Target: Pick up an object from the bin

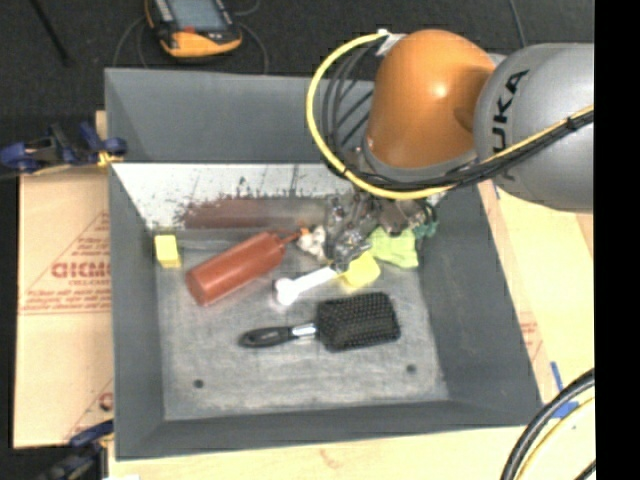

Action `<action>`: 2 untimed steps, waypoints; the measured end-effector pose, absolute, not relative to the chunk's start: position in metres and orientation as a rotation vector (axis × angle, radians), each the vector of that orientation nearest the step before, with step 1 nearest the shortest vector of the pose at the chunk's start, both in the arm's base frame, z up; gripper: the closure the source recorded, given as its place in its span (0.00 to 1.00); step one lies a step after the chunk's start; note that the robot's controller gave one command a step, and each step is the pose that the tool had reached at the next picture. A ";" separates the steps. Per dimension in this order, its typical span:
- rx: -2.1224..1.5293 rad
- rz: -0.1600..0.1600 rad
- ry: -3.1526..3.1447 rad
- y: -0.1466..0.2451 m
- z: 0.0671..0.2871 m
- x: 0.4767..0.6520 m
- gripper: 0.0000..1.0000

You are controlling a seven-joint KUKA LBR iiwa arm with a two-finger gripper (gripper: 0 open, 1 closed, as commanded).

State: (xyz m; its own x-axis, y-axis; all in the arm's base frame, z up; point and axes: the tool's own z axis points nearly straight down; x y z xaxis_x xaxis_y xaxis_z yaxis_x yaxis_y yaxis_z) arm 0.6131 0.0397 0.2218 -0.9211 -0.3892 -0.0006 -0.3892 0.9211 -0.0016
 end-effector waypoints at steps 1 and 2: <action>-0.626 0.001 3.083 0.003 0.134 0.555 0.00; -0.624 0.000 3.076 0.004 0.137 0.557 0.00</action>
Offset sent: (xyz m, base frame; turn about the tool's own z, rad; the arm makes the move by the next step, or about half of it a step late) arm 0.0000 0.0000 0.0000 0.0000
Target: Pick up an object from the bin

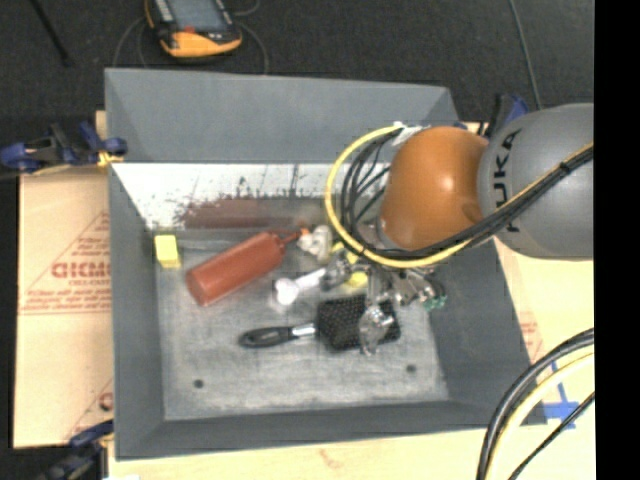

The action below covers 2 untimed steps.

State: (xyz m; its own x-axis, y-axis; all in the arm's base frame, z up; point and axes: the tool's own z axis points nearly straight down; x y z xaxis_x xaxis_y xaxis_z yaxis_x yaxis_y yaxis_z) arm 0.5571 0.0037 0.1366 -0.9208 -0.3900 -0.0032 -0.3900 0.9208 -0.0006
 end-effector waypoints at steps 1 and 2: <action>-0.682 0.001 3.045 0.000 0.077 0.557 1.00; -0.682 0.001 3.045 0.000 0.077 0.557 1.00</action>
Offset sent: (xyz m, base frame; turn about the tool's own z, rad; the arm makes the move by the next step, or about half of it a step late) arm 0.0000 0.0000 0.0000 0.0000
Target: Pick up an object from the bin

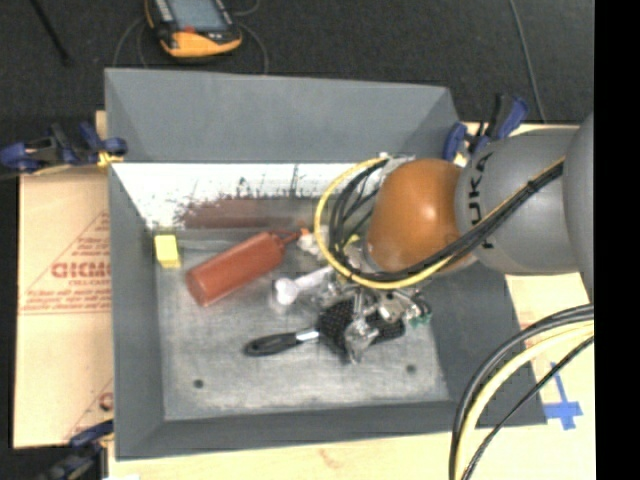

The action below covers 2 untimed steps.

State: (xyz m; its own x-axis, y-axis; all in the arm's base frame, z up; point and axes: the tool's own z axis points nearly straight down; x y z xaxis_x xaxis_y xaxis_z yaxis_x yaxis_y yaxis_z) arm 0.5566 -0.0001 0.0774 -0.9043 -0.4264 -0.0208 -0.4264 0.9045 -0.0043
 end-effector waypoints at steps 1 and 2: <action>-0.785 0.005 3.030 -0.009 0.089 0.562 1.00; -0.707 0.000 3.059 -0.002 0.215 0.581 1.00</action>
Offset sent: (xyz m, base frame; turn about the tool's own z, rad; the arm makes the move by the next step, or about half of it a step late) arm 0.0242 -0.0002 0.1377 -0.0153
